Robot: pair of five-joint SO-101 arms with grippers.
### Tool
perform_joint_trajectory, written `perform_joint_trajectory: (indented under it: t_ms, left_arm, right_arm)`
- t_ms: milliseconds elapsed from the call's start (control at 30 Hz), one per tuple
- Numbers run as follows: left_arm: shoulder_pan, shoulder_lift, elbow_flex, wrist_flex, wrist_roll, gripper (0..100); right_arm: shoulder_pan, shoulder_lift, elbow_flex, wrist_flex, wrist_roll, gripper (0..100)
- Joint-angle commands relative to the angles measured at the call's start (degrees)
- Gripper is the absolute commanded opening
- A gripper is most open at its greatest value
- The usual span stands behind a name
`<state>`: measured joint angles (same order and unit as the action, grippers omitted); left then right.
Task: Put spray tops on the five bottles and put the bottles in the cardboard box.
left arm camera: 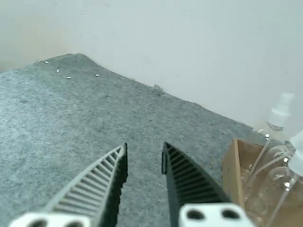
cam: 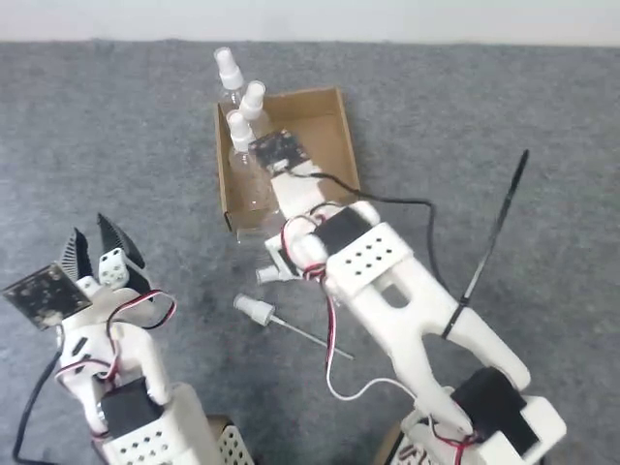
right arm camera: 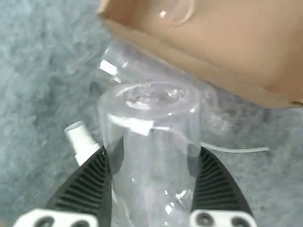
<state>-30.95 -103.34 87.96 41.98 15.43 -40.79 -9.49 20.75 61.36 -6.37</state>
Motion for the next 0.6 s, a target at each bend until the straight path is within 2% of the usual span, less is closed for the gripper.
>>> perform_joint_trajectory:
  t_ms: [0,300,567]
  left_arm:
    - [-0.35,-1.05,-0.75,-1.85,0.70,11]
    - [-0.35,-1.05,-0.75,-1.85,0.70,11]
    - [-0.35,-1.05,-0.75,-1.85,0.70,11]
  right_arm:
    - [2.42,-4.18,-5.71,3.47,-0.62,10.2]
    - [7.78,-4.18,-14.86,17.19,-0.70,10.2]
    - [14.11,-4.18,-15.21,21.76,-0.70,10.2]
